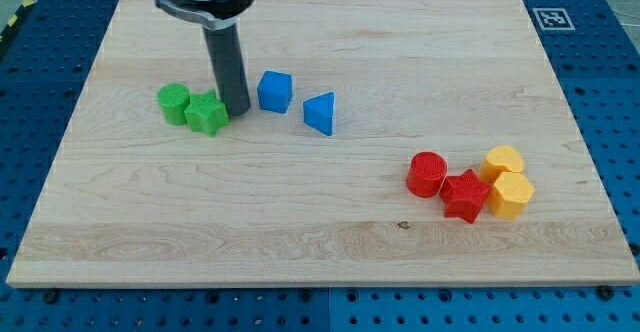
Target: Place the green star below the green circle
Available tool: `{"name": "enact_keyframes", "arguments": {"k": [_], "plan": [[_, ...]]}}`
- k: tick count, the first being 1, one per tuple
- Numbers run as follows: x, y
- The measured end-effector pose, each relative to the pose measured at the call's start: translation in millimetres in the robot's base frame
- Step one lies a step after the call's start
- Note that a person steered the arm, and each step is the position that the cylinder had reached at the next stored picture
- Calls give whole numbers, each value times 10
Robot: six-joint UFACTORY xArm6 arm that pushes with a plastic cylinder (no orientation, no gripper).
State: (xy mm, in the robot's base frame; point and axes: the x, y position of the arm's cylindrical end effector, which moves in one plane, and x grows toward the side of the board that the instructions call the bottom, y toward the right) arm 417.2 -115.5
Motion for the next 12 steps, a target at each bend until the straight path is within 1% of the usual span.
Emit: {"name": "enact_keyframes", "arguments": {"k": [2,5,6,7,8,9,10,11,12], "plan": [[35,-78],[302,-224],[320,-203],[477,-31],[572,-162],[539,-470],[537,-632],[552,-632],[600,-450]]}}
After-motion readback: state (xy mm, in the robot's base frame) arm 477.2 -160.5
